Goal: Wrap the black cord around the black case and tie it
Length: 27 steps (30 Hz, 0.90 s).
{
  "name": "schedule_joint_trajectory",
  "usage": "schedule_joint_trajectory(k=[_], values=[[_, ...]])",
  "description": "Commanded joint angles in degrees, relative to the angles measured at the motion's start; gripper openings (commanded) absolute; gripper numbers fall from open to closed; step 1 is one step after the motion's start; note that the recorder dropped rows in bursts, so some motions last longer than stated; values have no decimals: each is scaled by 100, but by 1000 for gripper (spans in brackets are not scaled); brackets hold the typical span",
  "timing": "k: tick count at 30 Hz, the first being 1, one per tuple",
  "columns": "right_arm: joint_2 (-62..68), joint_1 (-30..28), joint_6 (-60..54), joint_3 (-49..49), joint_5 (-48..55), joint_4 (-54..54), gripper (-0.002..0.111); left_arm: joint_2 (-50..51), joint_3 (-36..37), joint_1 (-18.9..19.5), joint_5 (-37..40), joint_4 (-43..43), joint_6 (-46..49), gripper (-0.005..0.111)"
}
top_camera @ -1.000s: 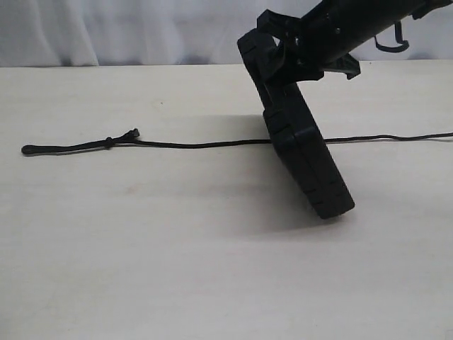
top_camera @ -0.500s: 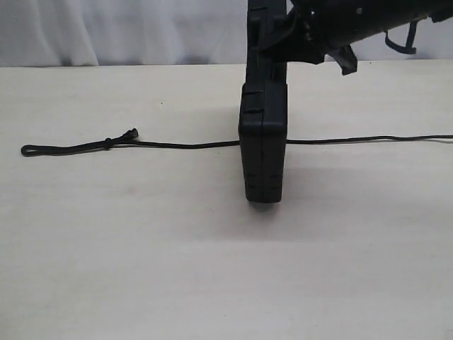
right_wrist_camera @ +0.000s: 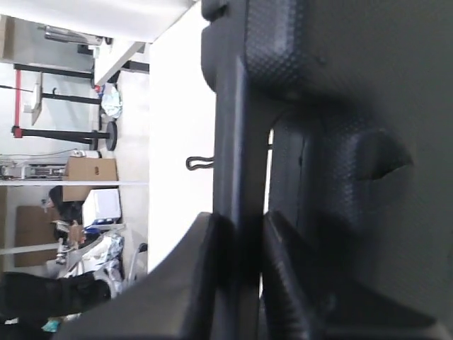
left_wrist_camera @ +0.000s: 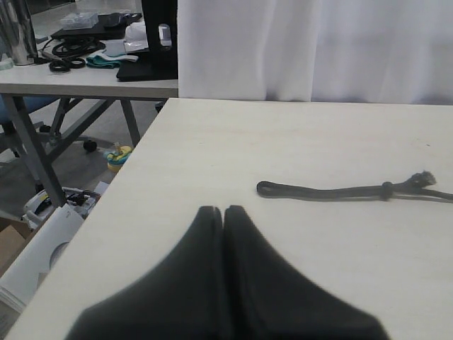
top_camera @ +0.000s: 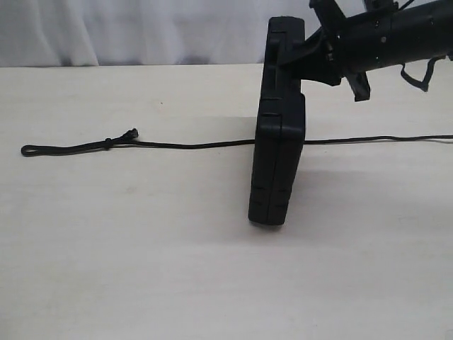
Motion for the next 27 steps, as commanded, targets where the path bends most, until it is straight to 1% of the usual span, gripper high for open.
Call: schedule_joint_trajectory(k=[1,8,10,12,16,18,22,27], values=[[-74,-50,-4,14,-214,-723,4,-15,14,7,-39,-6,0,0],[-74,-50,164,14,-383,-1375,4,-15,14,7,-39,-6,0,0],[-74,-50,250,14,-383,-1539,6,-15,14,7,-39,-6,0,0],[-74,-50,284,14,-396,-1695,11,-15,14,7,-39,-6,0,0],[-74,-50,395,14,-490,-1938,28,-15,14,7,-39,-6,0,0],[-74,-50,554,14,-517,-2129,33,-15,14,7,-39,-6,0,0],[-74,-50,774,14,-557,-2547,33,-15,14,7,-39,-6,0,0],[-74,-50,774,14,-569,-2601,33,-15,14,7,-39,-6,0,0]])
